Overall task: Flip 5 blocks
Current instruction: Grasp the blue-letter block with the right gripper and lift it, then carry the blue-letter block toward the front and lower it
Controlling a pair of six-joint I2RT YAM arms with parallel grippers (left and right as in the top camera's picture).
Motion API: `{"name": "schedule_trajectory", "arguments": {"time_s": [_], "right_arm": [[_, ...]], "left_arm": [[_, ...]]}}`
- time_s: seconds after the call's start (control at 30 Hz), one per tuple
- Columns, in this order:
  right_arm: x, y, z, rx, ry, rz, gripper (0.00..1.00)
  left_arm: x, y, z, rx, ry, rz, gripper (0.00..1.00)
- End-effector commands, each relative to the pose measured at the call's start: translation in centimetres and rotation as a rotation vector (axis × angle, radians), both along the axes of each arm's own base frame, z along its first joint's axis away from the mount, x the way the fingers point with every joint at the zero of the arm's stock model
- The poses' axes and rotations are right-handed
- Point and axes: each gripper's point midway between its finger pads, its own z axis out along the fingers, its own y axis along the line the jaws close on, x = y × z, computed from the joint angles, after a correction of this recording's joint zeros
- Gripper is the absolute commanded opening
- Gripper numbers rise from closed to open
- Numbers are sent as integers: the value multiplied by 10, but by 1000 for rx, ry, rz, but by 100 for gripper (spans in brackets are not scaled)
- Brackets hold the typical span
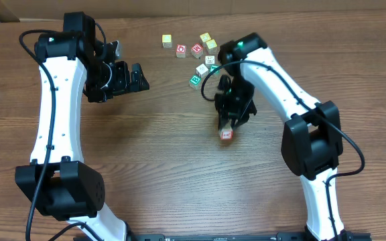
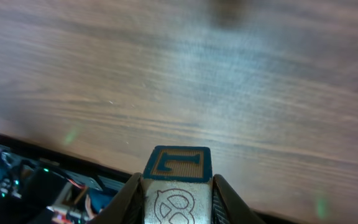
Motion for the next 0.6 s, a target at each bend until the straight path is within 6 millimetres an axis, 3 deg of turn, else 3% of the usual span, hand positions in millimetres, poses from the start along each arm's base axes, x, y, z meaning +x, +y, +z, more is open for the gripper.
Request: {"name": "schedule_trajectory", "arguments": {"time_s": [0.0,0.17,0.27,0.3,0.33,0.37,0.57], "right_arm": [[-19,5,2,-13,24,27,10],[-30,-3,-12,-180,4,36,12],[-26,2,-17,-201,-42,43,24],[-24,4,-18,-198,-55,47,50],[-22,5,-19,-194,-64,46,83],[-21,6,-19,-191,-70,46,98],[-20,3,-19,-194,-64,40,98]], "left_arm": [[4,-1,1,9,-10,-16,100],[3,-1,1,9,-9,-16,100],[3,-1,1,9,-9,-16,100],[4,-1,1,9,-10,-16,100],[3,-1,1,9,-9,-16,100],[3,-1,1,9,-9,-16,100],[3,-1,1,9,-9,-16,100]]}}
